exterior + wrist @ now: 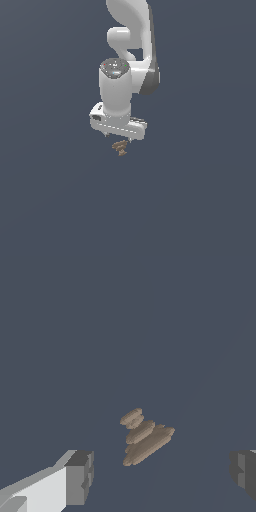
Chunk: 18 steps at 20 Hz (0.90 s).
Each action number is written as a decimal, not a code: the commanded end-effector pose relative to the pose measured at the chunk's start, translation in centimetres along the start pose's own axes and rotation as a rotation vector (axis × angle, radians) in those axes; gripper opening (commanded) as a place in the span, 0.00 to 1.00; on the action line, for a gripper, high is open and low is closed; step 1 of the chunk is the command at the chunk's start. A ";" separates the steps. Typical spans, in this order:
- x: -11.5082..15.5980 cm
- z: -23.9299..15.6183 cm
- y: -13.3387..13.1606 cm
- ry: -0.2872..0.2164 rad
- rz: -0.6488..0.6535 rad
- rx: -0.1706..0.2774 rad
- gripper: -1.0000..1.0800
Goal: Pick up the object and move it to a goal position.
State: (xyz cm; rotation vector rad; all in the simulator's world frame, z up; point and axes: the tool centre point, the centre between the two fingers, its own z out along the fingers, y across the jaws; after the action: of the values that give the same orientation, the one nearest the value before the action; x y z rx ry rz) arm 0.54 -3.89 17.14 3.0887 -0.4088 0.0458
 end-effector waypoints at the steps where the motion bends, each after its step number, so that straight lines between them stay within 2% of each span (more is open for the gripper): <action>1: -0.2 0.5 -0.1 -0.004 0.069 0.003 0.96; 18: -1.4 4.2 -0.2 -0.027 0.559 0.012 0.96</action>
State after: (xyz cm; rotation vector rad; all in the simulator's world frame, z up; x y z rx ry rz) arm -0.57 -3.50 13.25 2.9052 -1.1885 0.0183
